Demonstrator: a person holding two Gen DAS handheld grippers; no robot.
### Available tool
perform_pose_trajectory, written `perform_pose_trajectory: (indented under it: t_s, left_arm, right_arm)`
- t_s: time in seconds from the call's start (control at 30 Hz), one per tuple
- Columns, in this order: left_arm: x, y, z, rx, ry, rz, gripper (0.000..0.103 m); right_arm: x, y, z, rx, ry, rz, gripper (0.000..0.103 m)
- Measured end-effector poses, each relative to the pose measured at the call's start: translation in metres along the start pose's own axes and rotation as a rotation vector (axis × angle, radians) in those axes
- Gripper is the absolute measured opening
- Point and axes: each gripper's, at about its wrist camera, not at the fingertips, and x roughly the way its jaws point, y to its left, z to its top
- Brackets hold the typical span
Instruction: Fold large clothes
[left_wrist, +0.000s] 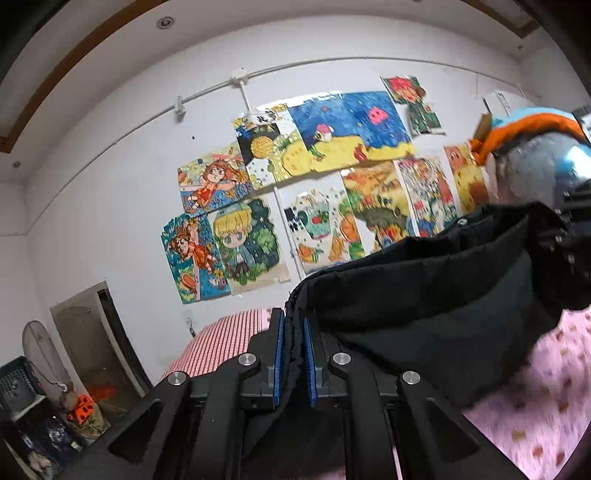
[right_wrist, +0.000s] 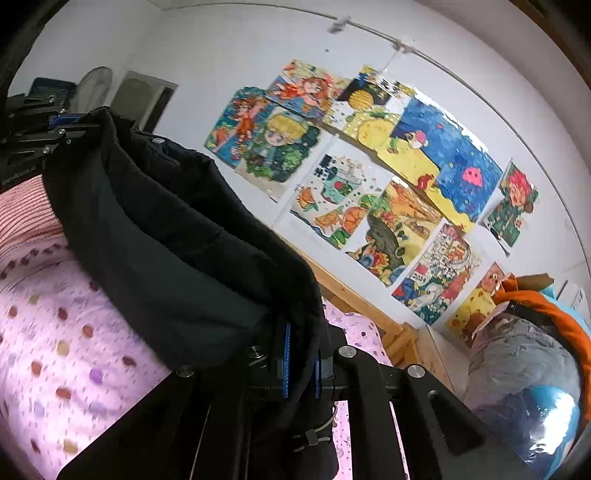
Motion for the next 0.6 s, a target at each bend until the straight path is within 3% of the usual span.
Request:
perform_pose_trajectory:
  t_s: [0.33, 0.6]
  left_arm:
    - [0.083, -0.008, 0.012, -0.021, -0.009, 0.008, 0.009]
    - [0.152, 0.001, 0.014, -0.100, 0.079, -0.006, 0.009]
  right_arm:
    - [0.071, -0.004, 0.024, -0.143, 0.051, -0.063, 0.008]
    - [0.137, -0.003, 0.049, -0.129, 0.078, -0.115, 0.008]
